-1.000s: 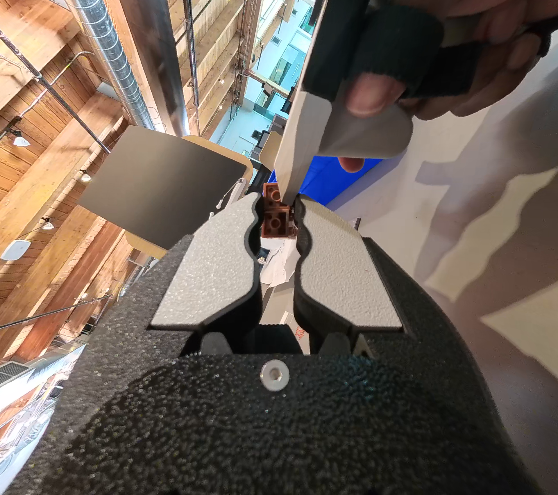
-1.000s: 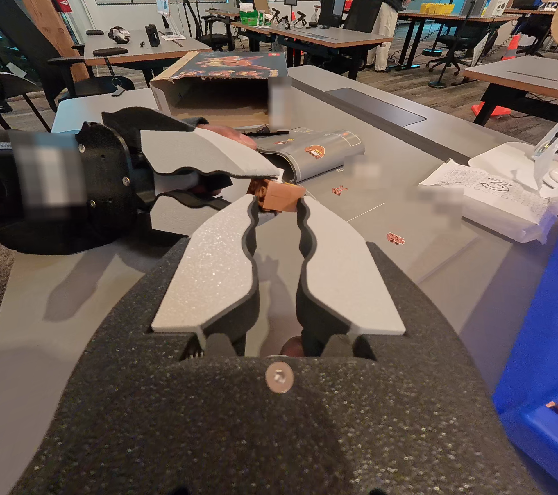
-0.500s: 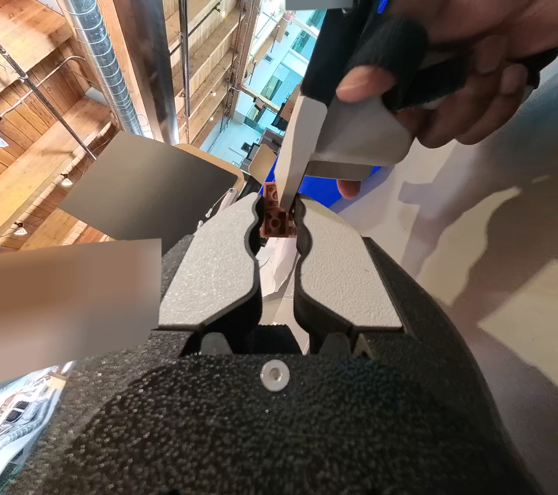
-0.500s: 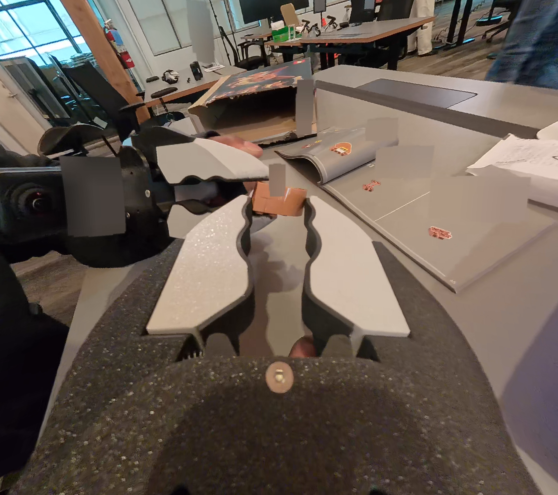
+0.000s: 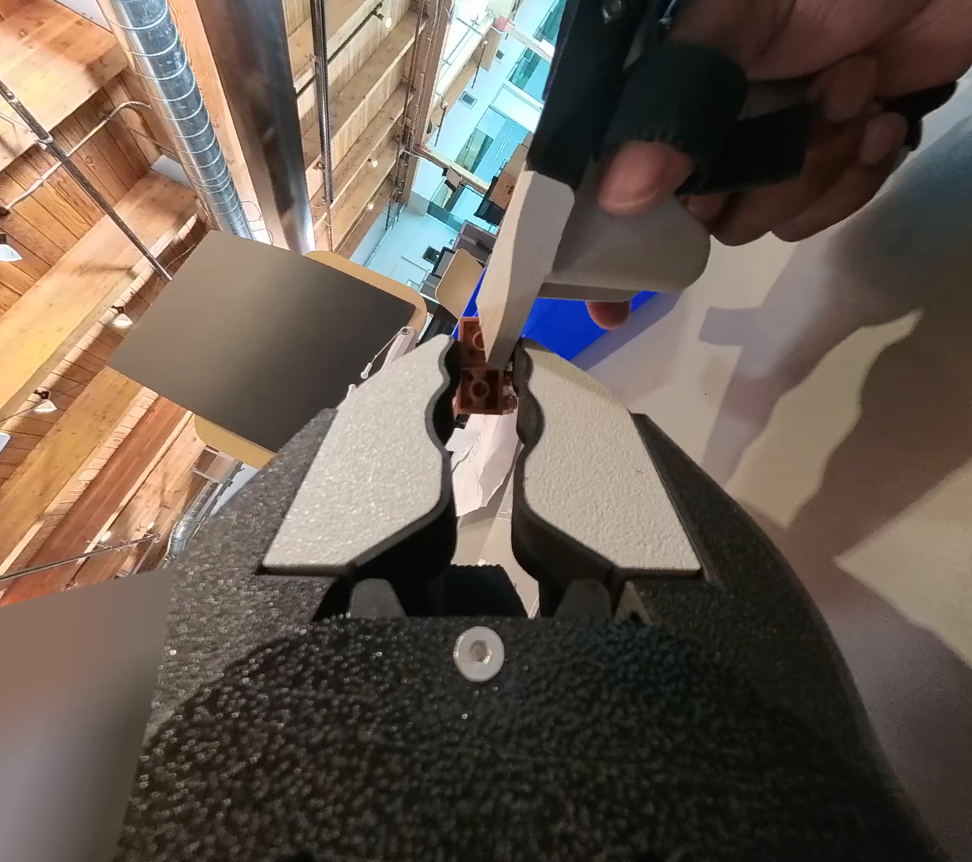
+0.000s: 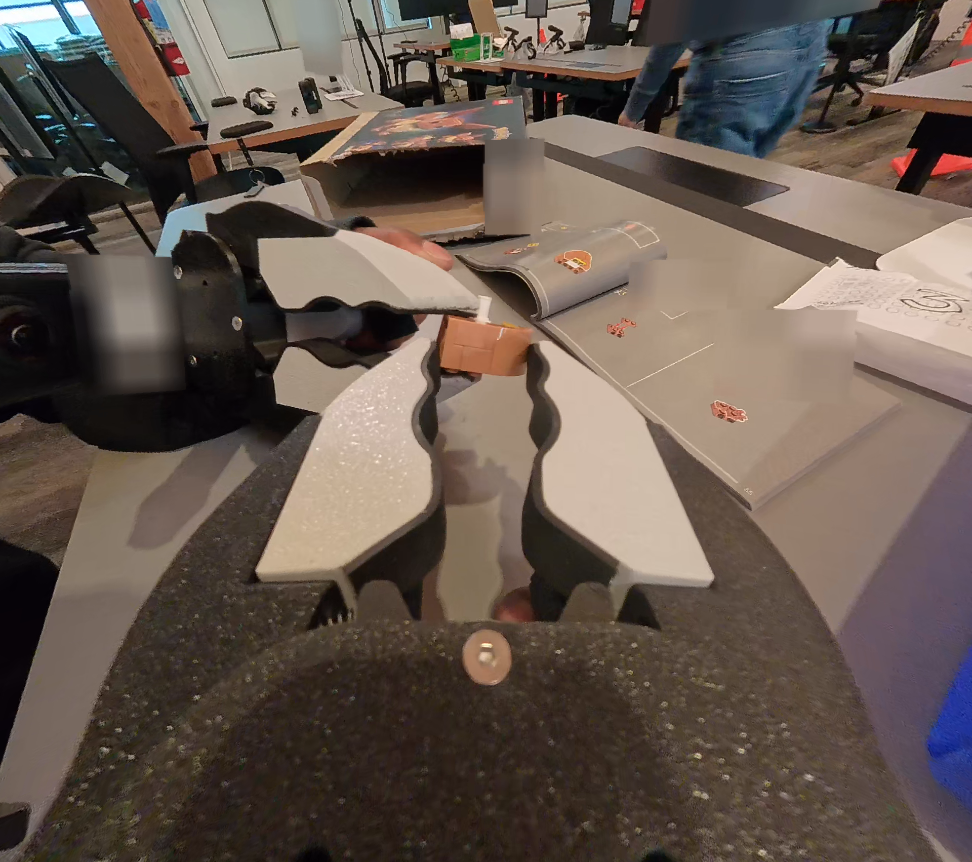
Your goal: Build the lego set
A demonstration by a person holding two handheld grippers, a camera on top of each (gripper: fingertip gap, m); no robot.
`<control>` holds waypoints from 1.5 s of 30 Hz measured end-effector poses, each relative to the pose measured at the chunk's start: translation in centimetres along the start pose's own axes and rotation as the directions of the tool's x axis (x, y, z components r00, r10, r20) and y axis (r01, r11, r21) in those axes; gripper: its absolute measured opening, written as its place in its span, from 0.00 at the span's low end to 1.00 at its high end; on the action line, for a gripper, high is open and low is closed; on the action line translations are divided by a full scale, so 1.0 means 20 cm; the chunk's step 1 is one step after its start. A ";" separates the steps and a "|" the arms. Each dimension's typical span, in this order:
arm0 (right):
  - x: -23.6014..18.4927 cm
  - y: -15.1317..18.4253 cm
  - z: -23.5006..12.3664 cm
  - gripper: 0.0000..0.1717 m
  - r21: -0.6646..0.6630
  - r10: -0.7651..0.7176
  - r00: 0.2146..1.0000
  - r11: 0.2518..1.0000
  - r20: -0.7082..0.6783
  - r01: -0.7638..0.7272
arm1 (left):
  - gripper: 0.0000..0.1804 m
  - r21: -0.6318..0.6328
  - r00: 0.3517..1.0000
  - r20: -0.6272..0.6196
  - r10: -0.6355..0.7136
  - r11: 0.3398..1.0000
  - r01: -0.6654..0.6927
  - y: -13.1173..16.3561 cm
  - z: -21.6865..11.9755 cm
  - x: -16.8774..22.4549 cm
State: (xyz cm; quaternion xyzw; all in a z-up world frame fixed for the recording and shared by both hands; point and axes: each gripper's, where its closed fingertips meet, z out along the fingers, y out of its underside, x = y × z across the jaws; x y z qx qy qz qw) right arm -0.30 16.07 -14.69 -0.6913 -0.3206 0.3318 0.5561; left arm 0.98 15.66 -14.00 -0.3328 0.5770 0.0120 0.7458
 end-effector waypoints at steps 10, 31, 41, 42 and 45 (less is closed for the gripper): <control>0.01 -0.01 0.00 0.19 0.026 0.010 1.000 1.000 -0.005 -0.010 | 0.10 -0.011 0.999 -0.004 -0.036 0.999 0.036 0.01 0.01 -0.01; 0.08 -0.01 0.00 0.26 0.066 -0.139 0.989 0.988 -0.040 0.142 | 0.10 -0.007 -0.388 -0.220 -0.895 -0.396 0.918 0.23 0.01 -0.18; 0.10 0.01 0.01 0.21 0.042 -0.051 0.998 0.998 -0.021 0.052 | 0.10 -0.124 -0.344 -0.233 -0.910 -0.323 0.938 0.16 0.04 -0.10; 0.09 0.01 0.01 0.21 0.049 -0.022 1.000 0.999 -0.001 0.023 | 0.10 -0.140 -0.303 -0.238 -0.923 -0.276 0.951 0.14 0.04 -0.09; 0.09 -0.01 0.00 0.19 0.066 0.056 0.997 0.996 0.046 -0.059 | 0.10 -0.193 -0.210 -0.283 -0.936 -0.159 0.968 0.09 0.04 -0.05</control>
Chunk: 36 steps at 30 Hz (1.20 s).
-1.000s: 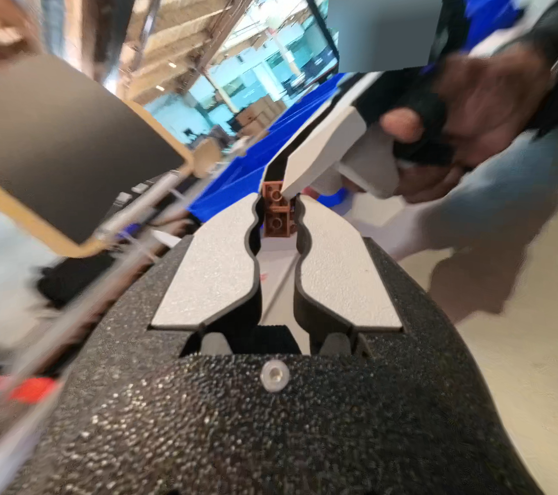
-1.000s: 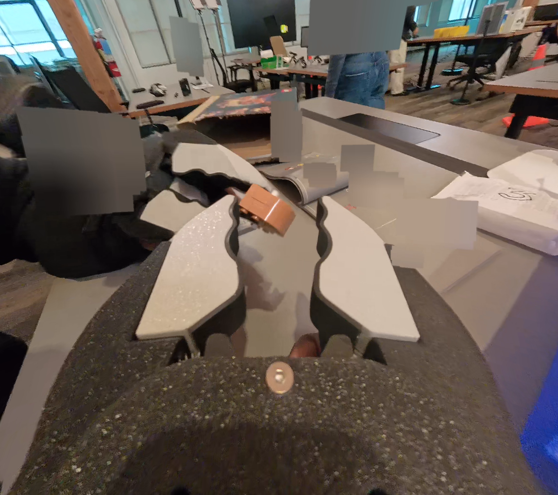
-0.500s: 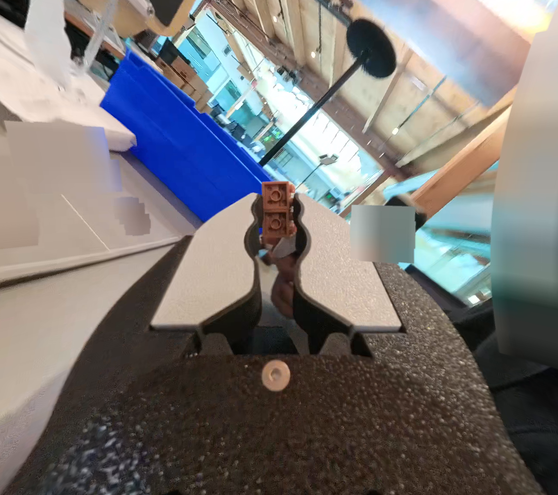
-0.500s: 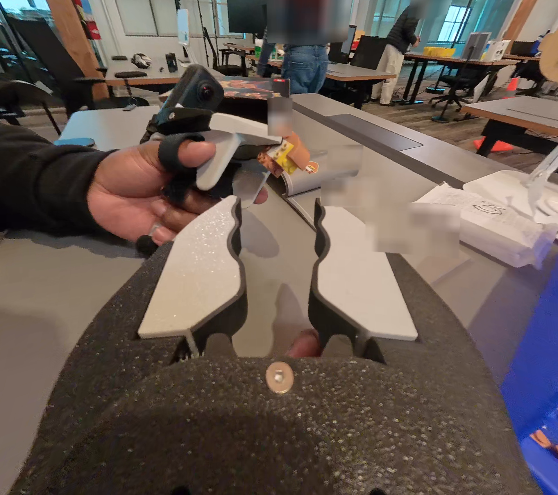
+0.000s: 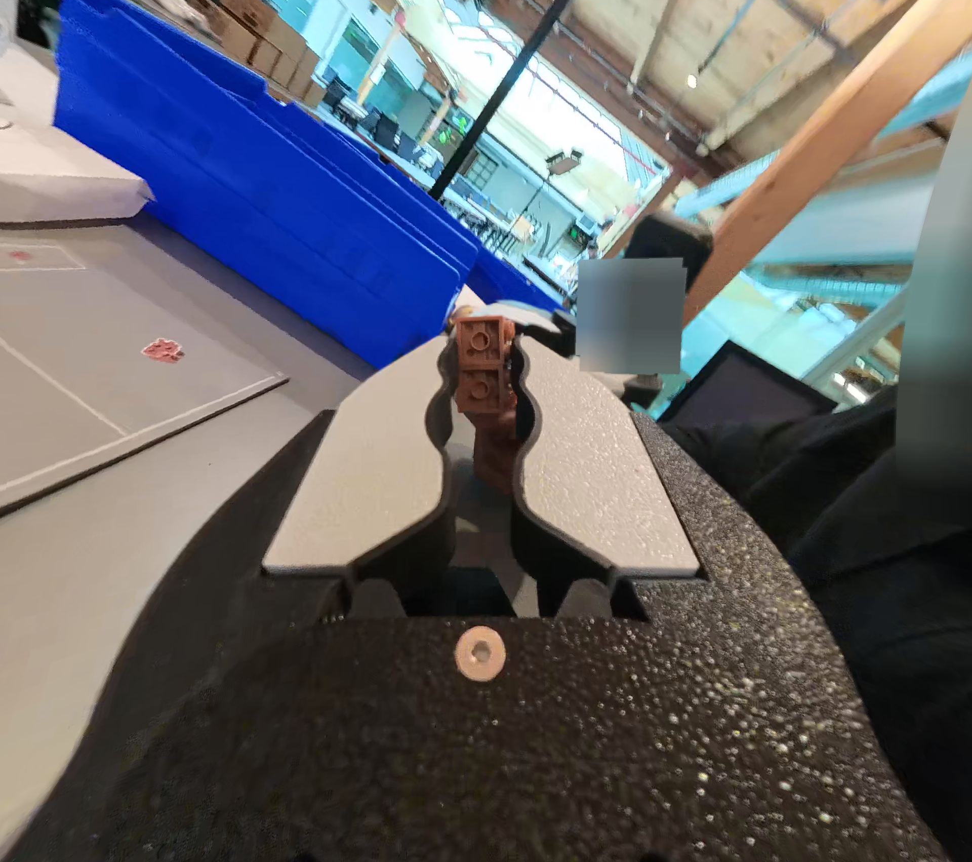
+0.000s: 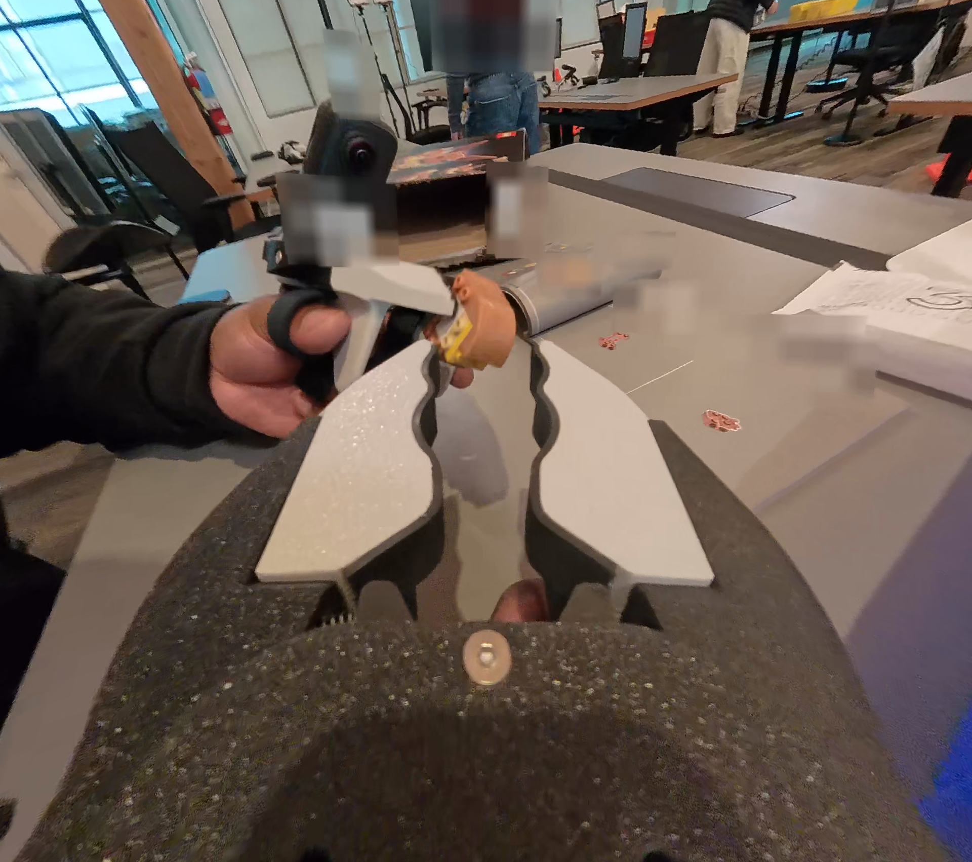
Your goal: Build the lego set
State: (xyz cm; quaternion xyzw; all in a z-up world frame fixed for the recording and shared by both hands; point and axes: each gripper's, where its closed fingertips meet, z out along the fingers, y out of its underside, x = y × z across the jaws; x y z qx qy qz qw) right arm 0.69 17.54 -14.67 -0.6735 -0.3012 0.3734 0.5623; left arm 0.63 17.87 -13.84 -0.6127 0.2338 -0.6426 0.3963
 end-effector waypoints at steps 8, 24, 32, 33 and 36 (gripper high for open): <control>-0.01 -0.03 -0.02 0.14 0.034 0.122 0.989 0.992 0.083 -0.125 | 0.12 -0.082 0.986 -0.014 0.166 0.983 -0.167 0.02 0.00 0.02; 0.01 -0.04 -0.03 0.12 -0.039 0.579 0.759 0.802 0.298 -0.596 | 0.18 -0.218 0.844 -0.024 0.536 0.821 -0.528 0.06 -0.03 -0.02; -0.08 -0.04 -0.03 0.12 -0.152 0.688 0.573 0.689 0.446 -0.709 | 0.30 -0.192 0.459 -0.090 0.884 0.437 -0.879 0.12 -0.01 0.04; -0.10 -0.04 -0.03 0.12 -0.162 0.686 0.568 0.691 0.456 -0.705 | 0.30 -0.177 0.453 -0.095 0.887 0.432 -0.884 0.12 -0.01 0.05; -0.14 -0.03 -0.03 0.12 -0.195 0.688 0.554 0.692 0.468 -0.695 | 0.27 -0.149 0.432 -0.103 0.896 0.415 -0.897 0.12 -0.01 0.06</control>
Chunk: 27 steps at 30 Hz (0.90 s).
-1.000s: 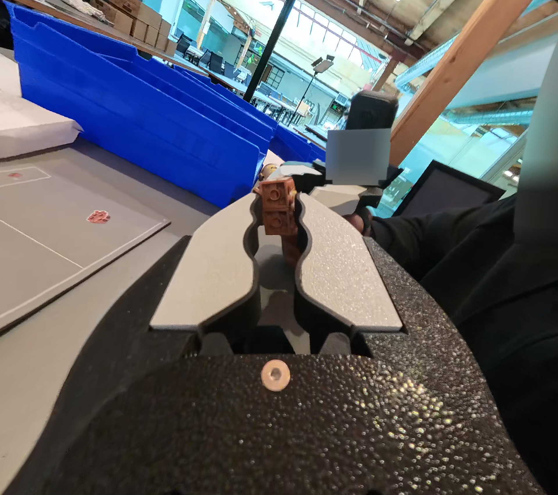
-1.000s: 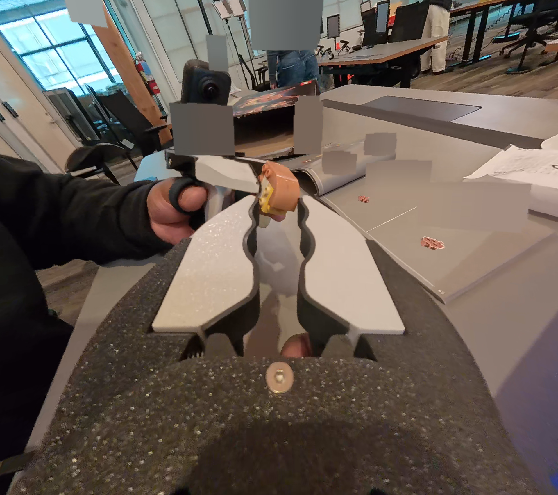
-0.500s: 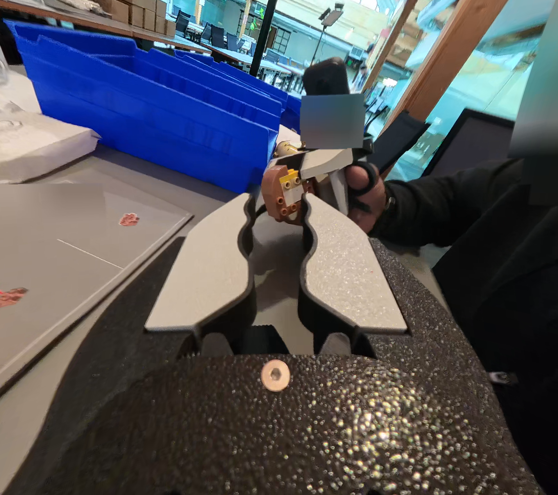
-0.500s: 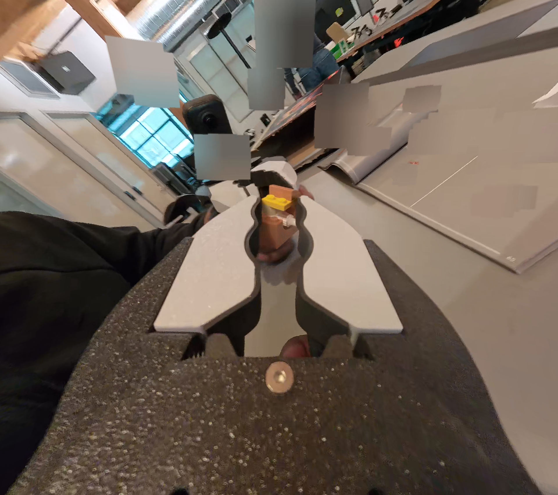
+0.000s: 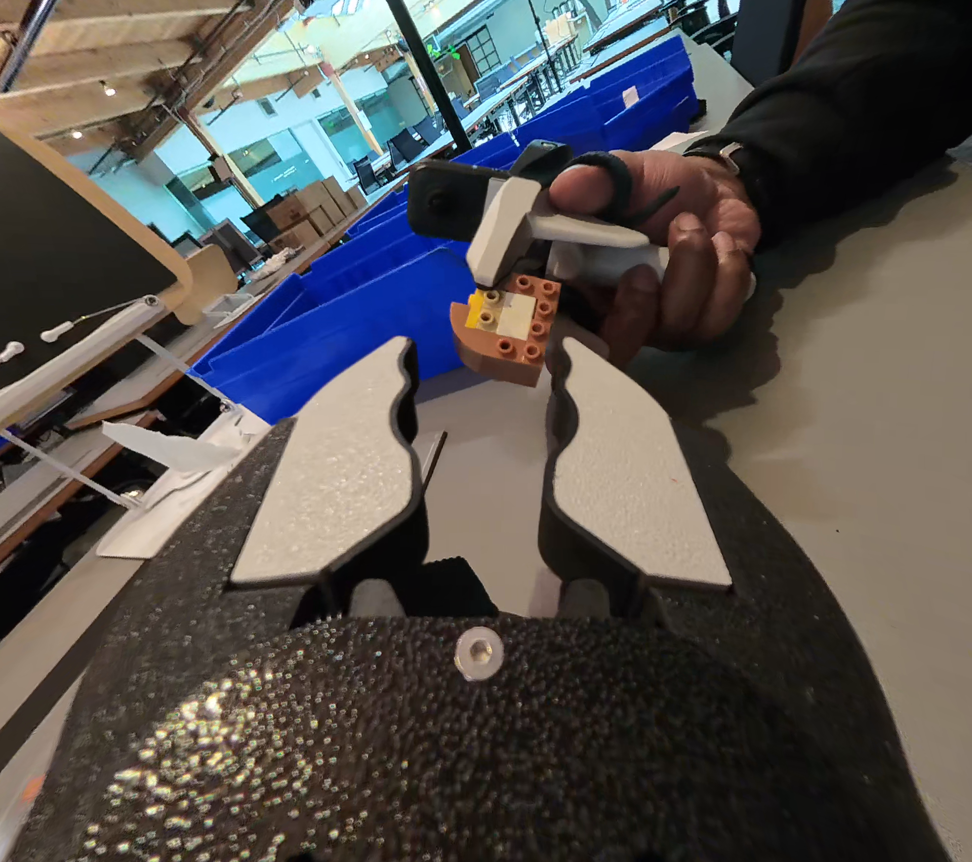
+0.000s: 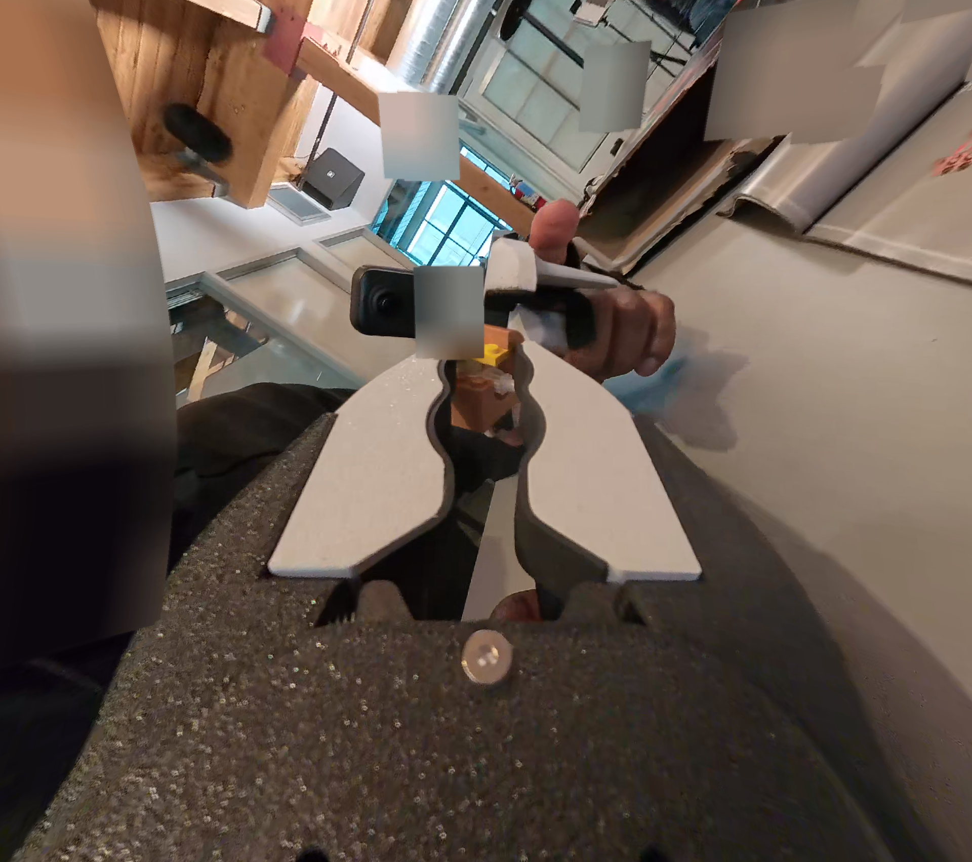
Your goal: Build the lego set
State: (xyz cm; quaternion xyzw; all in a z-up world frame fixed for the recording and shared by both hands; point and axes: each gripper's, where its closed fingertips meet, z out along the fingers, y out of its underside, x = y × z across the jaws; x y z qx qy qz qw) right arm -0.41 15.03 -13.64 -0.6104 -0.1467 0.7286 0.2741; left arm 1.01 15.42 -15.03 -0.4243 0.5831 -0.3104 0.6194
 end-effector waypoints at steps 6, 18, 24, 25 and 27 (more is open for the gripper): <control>0.00 0.03 0.01 0.12 -0.029 -0.035 0.999 0.999 -0.001 0.035 | 0.18 -0.010 0.996 -0.022 0.086 0.996 -0.086 -0.01 -0.01 0.04; 0.06 0.00 -0.06 0.29 -0.352 -0.792 0.570 0.609 -0.219 0.711 | 0.18 -0.206 0.998 -0.043 -0.056 0.977 0.046 0.07 -0.04 0.00; 0.07 0.08 -0.04 0.28 -0.458 -0.933 0.325 0.358 -0.152 0.814 | 0.18 -0.232 0.990 -0.096 -0.103 0.970 0.078 0.08 -0.04 0.05; 0.06 0.09 -0.04 0.27 -0.460 -0.945 0.299 0.327 -0.136 0.826 | 0.18 -0.238 0.989 -0.106 -0.104 0.968 0.076 0.08 -0.04 0.06; 0.06 0.09 -0.04 0.26 -0.471 -0.959 0.254 0.282 -0.125 0.836 | 0.18 -0.246 0.987 -0.122 -0.105 0.967 0.072 0.08 -0.04 0.07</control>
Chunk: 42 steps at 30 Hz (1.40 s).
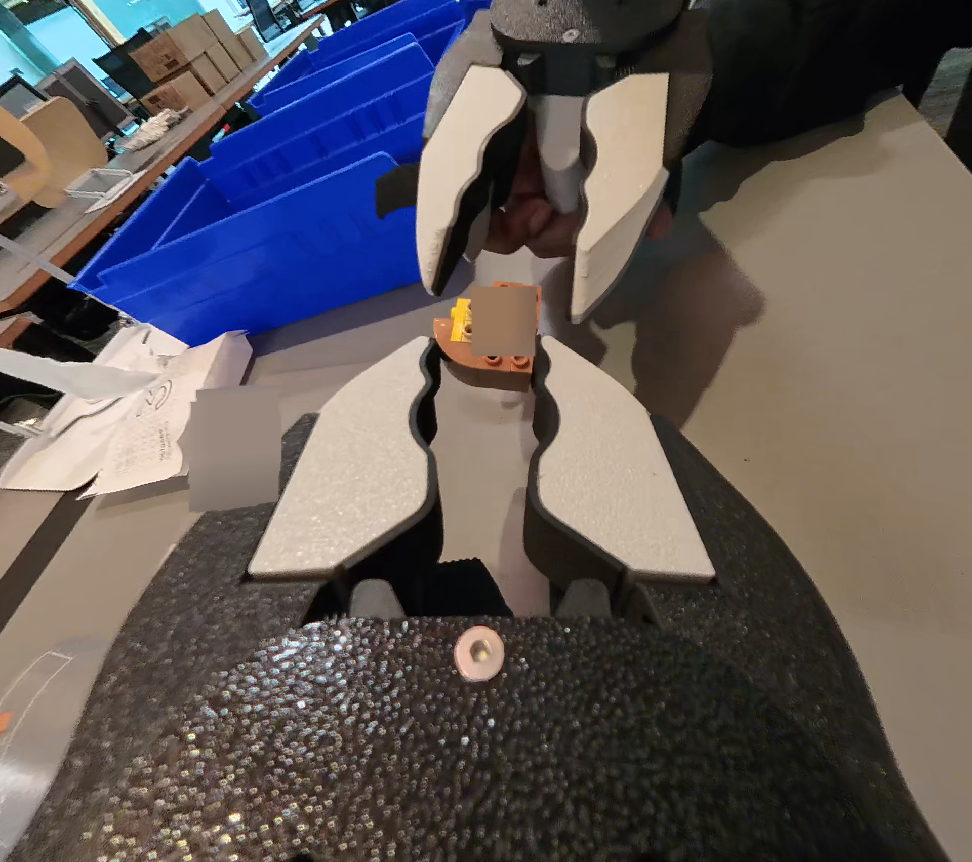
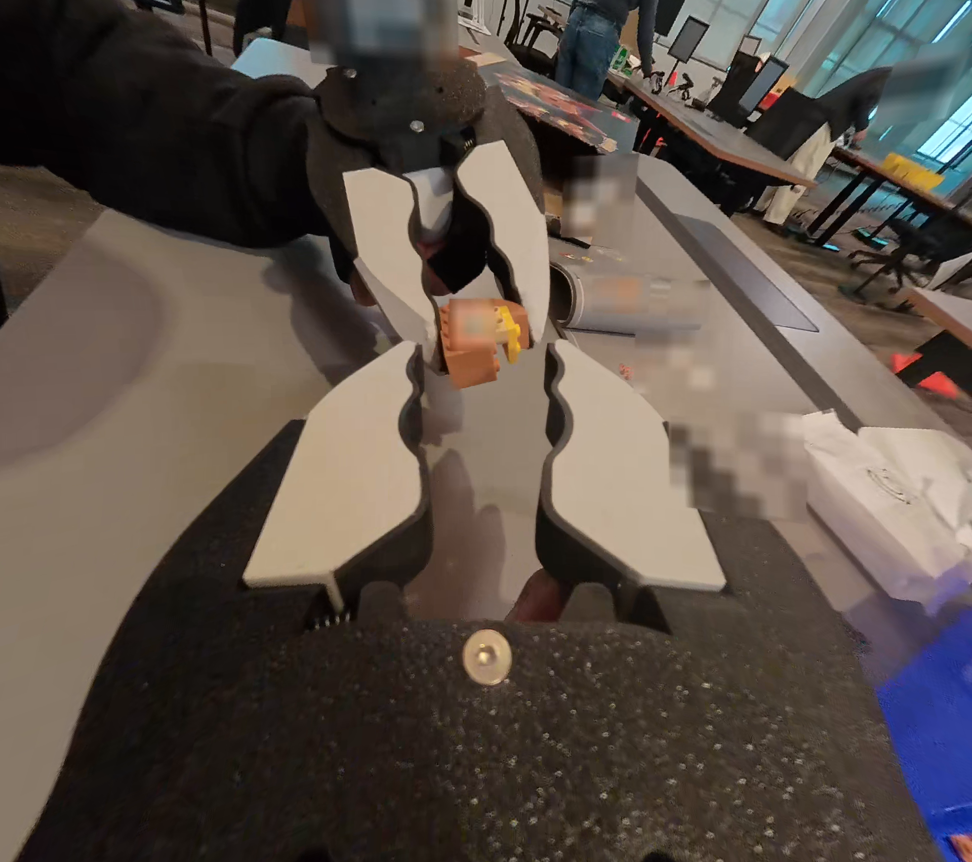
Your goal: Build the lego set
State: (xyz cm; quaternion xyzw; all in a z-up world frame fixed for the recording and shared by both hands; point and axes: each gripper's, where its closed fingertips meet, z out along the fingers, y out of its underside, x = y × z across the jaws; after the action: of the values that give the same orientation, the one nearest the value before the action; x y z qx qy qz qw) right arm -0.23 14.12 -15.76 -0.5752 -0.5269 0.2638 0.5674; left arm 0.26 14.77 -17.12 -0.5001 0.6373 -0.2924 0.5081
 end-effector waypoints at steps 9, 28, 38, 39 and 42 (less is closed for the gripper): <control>-0.04 0.03 0.01 0.20 -0.032 -0.066 0.998 0.997 0.018 0.067 | 0.18 -0.027 0.998 -0.066 0.000 1.000 -0.001 0.01 0.01 0.06; -0.05 0.06 0.02 0.16 -0.062 -0.006 0.999 0.998 0.049 0.009 | 0.18 -0.059 0.997 -0.066 -0.038 0.998 0.034 0.05 0.02 0.06; -0.06 0.07 0.02 0.21 -0.083 -0.026 0.998 0.996 0.052 0.030 | 0.18 0.018 0.988 -0.094 -0.119 0.993 0.121 0.00 0.00 0.05; -0.06 0.06 0.02 0.21 -0.079 -0.027 0.998 0.996 0.051 0.031 | 0.18 0.022 0.987 -0.101 -0.124 0.992 0.127 0.00 0.00 0.05; -0.07 0.06 0.02 0.22 -0.086 -0.046 0.998 0.995 0.050 0.050 | 0.18 0.009 0.989 -0.105 -0.106 0.994 0.107 0.00 0.01 0.06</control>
State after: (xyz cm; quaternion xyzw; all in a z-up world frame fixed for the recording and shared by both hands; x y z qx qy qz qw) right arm -0.66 13.36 -17.45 -0.5799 -0.5650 0.2405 0.5353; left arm 0.41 13.67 -17.69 -0.5139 0.6332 -0.3493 0.4614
